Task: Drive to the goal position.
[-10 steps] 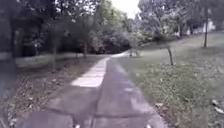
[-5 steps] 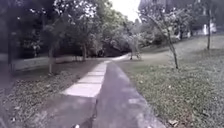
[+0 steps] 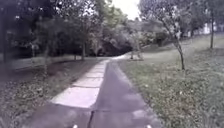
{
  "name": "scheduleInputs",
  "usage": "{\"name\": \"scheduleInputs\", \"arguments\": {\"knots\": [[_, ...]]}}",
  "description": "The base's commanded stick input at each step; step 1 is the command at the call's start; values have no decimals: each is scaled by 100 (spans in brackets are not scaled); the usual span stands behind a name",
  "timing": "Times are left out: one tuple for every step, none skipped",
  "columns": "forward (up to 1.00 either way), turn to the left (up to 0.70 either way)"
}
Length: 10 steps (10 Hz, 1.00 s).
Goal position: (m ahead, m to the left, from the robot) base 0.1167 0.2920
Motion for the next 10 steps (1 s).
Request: {"name": "scheduleInputs", "arguments": {"knots": [[70, 0], [70, 0], [70, 0], [70, 0], [70, 0], [70, 0], [70, 0], [70, 0], [70, 0], [70, 0]]}}
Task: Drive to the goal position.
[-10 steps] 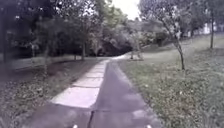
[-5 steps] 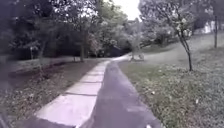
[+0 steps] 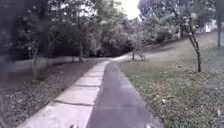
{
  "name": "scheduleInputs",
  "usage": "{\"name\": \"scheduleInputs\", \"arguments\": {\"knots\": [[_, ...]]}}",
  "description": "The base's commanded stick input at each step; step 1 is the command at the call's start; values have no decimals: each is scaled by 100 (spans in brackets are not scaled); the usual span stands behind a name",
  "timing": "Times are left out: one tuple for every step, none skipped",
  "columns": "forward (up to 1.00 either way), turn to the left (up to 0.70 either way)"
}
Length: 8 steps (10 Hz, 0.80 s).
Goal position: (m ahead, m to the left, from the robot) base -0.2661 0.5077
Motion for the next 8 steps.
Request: {"name": "scheduleInputs", "arguments": {"knots": [[70, 0], [70, 0], [70, 0], [70, 0], [70, 0], [70, 0], [70, 0], [70, 0]]}}
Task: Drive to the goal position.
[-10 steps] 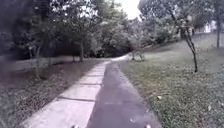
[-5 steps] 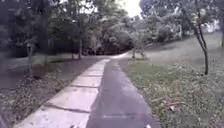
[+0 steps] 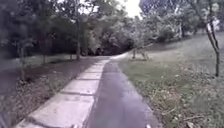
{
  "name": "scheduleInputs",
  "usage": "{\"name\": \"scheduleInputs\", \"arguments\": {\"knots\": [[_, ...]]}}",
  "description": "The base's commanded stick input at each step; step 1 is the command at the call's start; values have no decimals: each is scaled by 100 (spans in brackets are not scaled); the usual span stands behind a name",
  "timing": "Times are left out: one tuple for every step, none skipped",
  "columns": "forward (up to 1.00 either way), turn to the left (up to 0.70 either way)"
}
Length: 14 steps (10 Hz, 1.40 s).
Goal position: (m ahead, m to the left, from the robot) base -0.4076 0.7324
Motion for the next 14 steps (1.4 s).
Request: {"name": "scheduleInputs", "arguments": {"knots": [[70, 0], [70, 0], [70, 0], [70, 0], [70, 0], [70, 0], [70, 0], [70, 0], [70, 0], [70, 0], [70, 0], [70, 0], [70, 0], [70, 0]]}}
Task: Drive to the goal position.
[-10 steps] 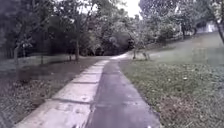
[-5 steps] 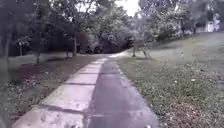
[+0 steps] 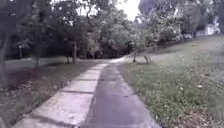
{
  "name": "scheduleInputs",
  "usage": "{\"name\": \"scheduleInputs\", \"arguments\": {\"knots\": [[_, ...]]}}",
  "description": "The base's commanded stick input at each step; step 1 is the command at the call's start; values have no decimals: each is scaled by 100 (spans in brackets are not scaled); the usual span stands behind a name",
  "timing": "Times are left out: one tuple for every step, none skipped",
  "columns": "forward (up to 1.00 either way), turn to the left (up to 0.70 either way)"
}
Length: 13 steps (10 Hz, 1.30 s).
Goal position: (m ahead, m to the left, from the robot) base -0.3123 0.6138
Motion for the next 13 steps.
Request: {"name": "scheduleInputs", "arguments": {"knots": [[70, 0], [70, 0], [70, 0], [70, 0], [70, 0], [70, 0], [70, 0], [70, 0], [70, 0], [70, 0], [70, 0], [70, 0], [70, 0]]}}
